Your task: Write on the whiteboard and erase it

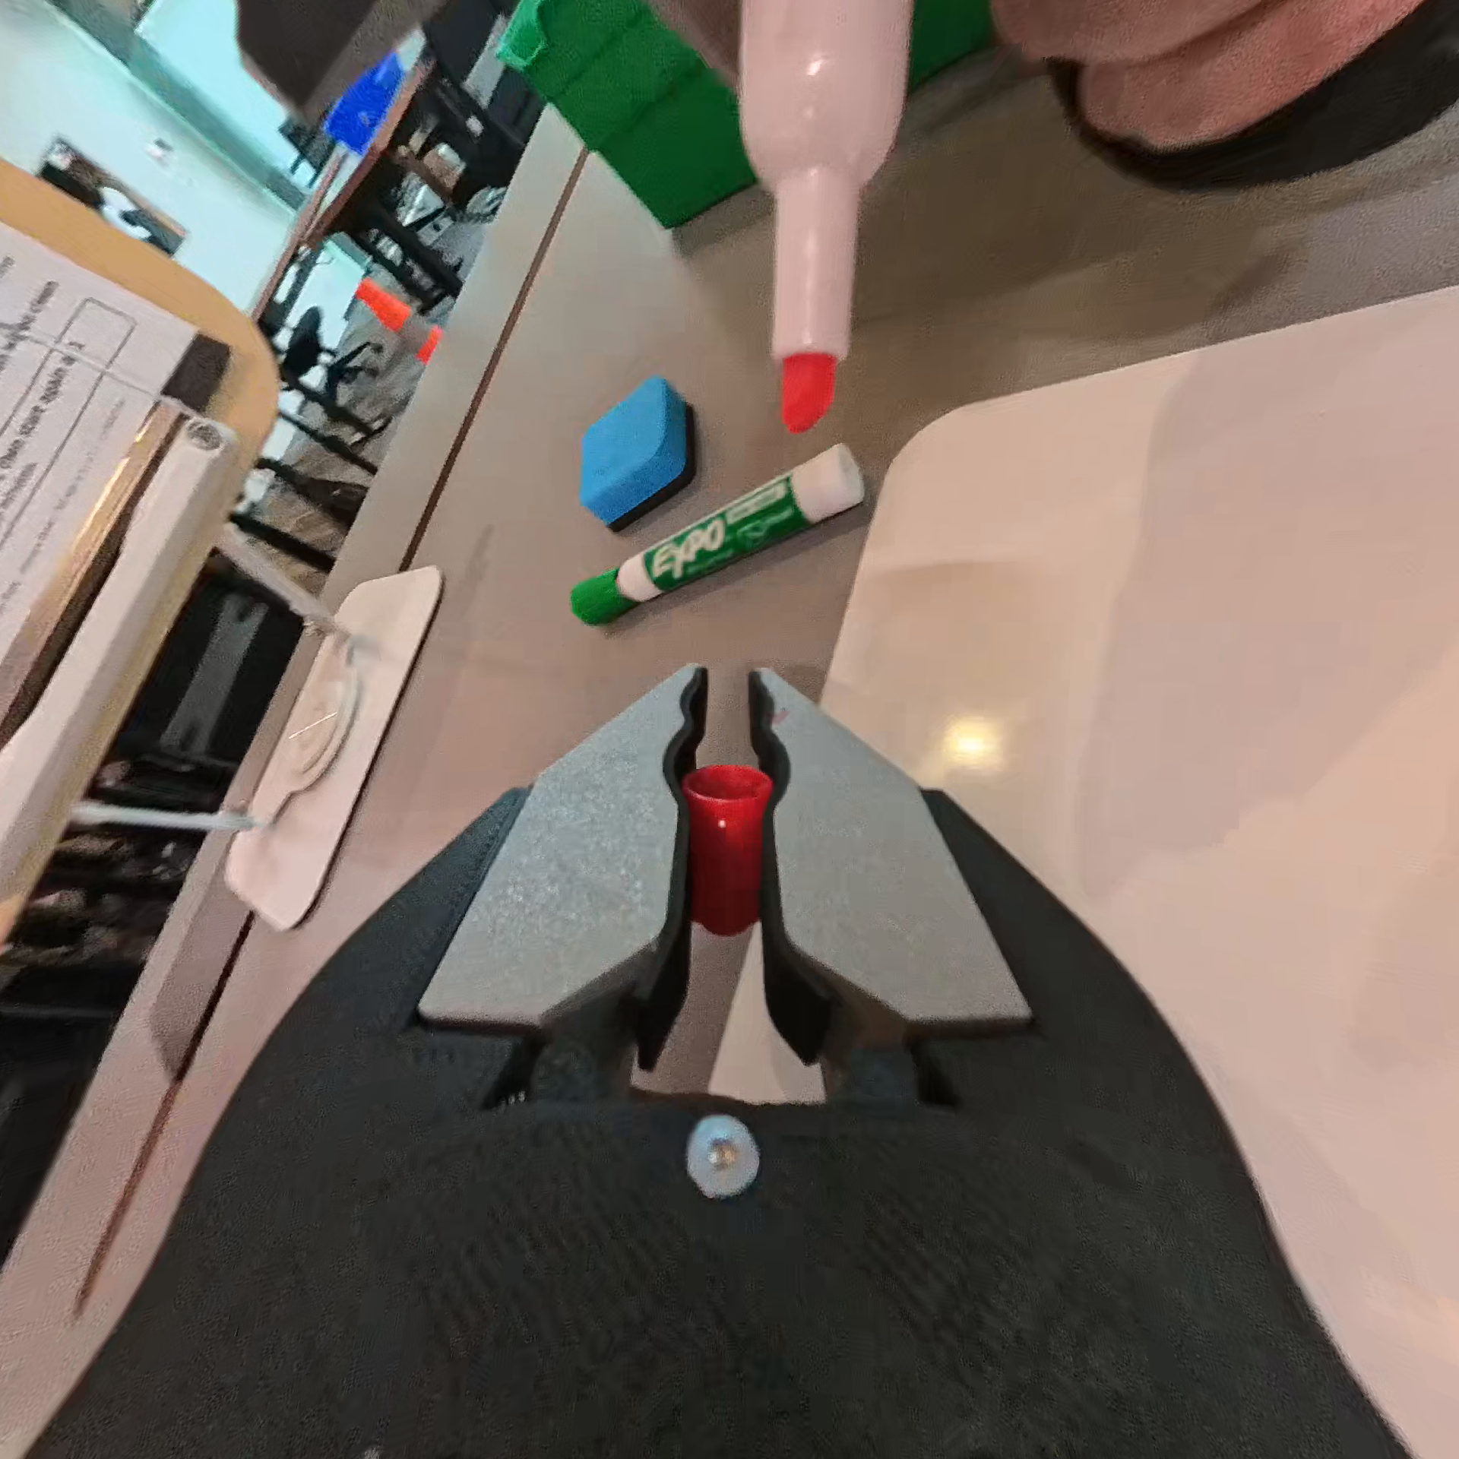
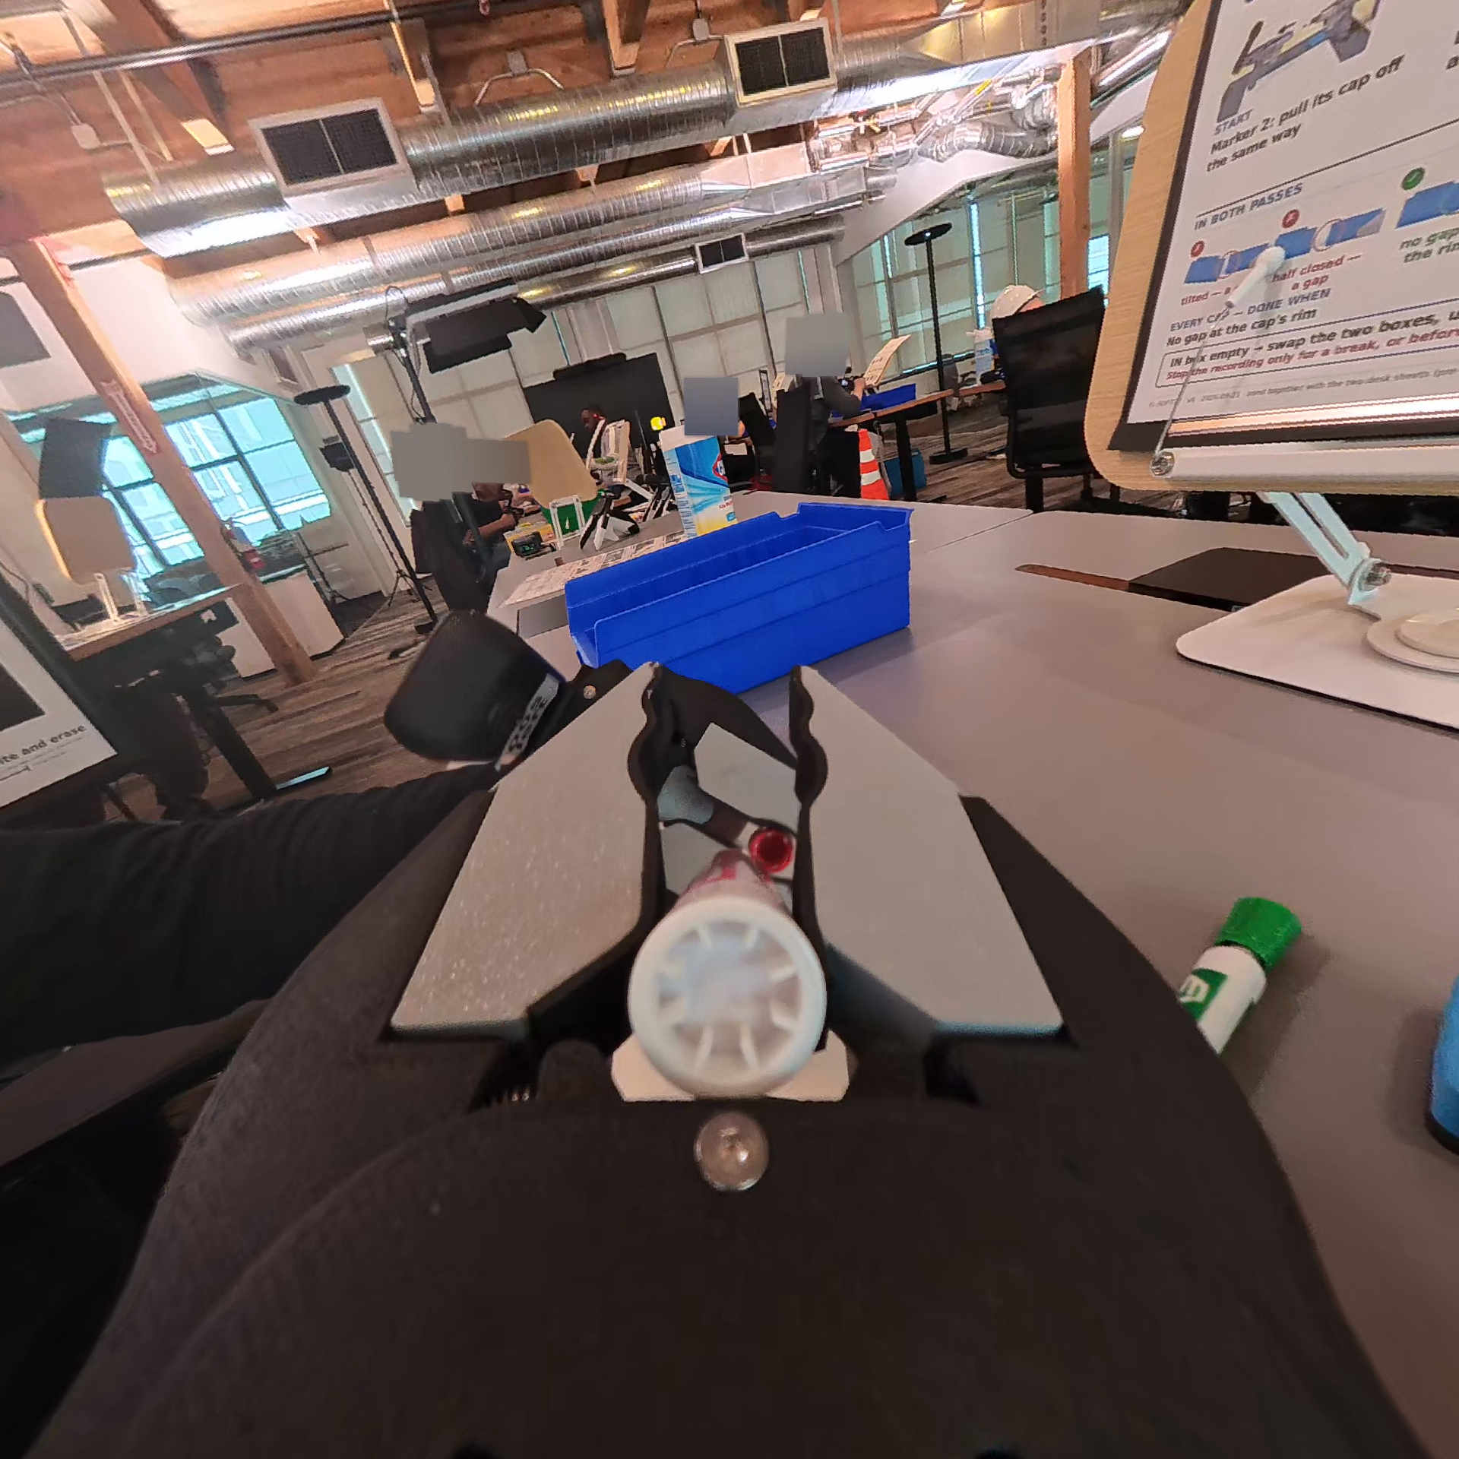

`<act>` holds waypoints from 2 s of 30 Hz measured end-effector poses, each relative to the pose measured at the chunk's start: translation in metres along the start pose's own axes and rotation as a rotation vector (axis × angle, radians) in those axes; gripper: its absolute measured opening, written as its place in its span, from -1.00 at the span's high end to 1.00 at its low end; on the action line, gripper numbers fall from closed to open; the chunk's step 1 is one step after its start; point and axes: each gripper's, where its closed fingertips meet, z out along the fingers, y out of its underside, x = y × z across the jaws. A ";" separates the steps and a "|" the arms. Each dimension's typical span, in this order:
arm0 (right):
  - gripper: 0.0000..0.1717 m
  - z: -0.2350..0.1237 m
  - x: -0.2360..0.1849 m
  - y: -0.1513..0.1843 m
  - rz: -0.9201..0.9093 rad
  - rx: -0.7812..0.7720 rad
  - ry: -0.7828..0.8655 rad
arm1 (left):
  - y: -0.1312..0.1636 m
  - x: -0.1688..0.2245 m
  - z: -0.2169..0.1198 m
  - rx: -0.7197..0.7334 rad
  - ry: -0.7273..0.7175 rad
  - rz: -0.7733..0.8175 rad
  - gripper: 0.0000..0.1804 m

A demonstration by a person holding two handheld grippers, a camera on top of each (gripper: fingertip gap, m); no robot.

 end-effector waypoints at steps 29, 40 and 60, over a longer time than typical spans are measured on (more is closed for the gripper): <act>0.66 0.015 -0.042 0.021 -0.169 -0.116 -0.159 | -0.076 0.051 -0.038 0.376 0.436 -0.279 0.90; 0.57 0.019 -0.034 0.042 -0.152 -0.242 -0.140 | -0.068 0.050 -0.041 0.328 0.415 -0.207 0.91; 0.34 0.022 -0.030 0.042 -0.036 -0.224 -0.156 | -0.069 0.043 -0.036 0.317 0.313 -0.167 0.91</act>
